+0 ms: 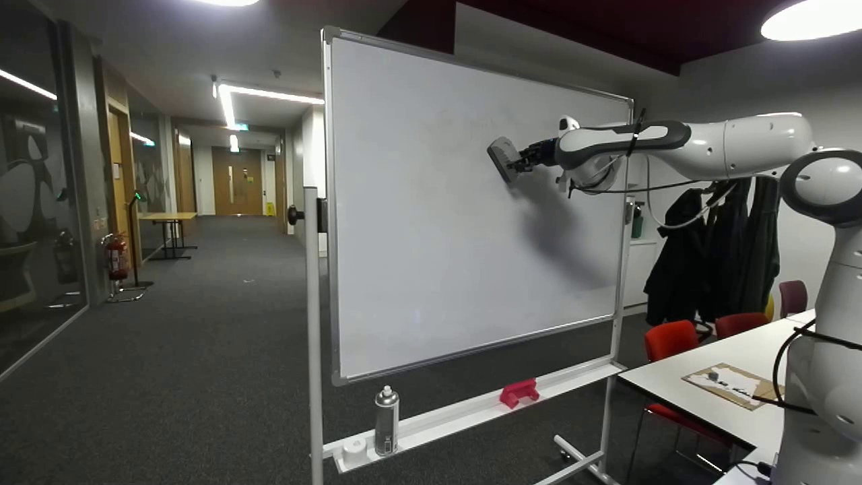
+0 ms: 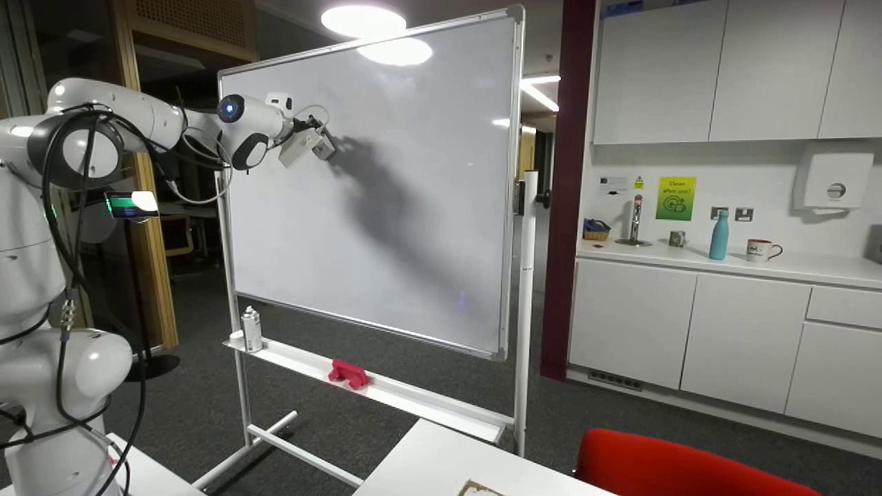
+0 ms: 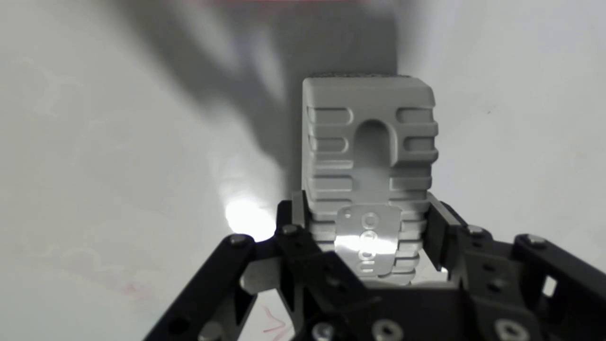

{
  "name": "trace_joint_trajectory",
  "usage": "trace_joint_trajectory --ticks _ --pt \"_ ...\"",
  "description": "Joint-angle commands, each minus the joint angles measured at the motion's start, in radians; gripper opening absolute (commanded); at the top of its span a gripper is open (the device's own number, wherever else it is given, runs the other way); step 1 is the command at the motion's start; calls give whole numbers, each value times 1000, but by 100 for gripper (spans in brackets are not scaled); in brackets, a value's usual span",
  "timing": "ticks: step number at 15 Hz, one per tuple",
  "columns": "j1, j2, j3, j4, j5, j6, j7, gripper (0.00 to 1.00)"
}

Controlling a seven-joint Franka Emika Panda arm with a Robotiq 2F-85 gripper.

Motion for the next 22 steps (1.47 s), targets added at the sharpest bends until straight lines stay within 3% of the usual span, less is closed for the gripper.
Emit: trace_joint_trajectory --ticks 1,2,11,18,22 --pt "0 0 0 0 -1 0 1 59" --pt "0 0 0 0 -1 0 1 34" --pt "-41 31 8 172 -70 14 80 34" --pt "-72 176 -22 373 -135 6 154 34" --pt "-56 219 -30 400 -184 6 175 34"
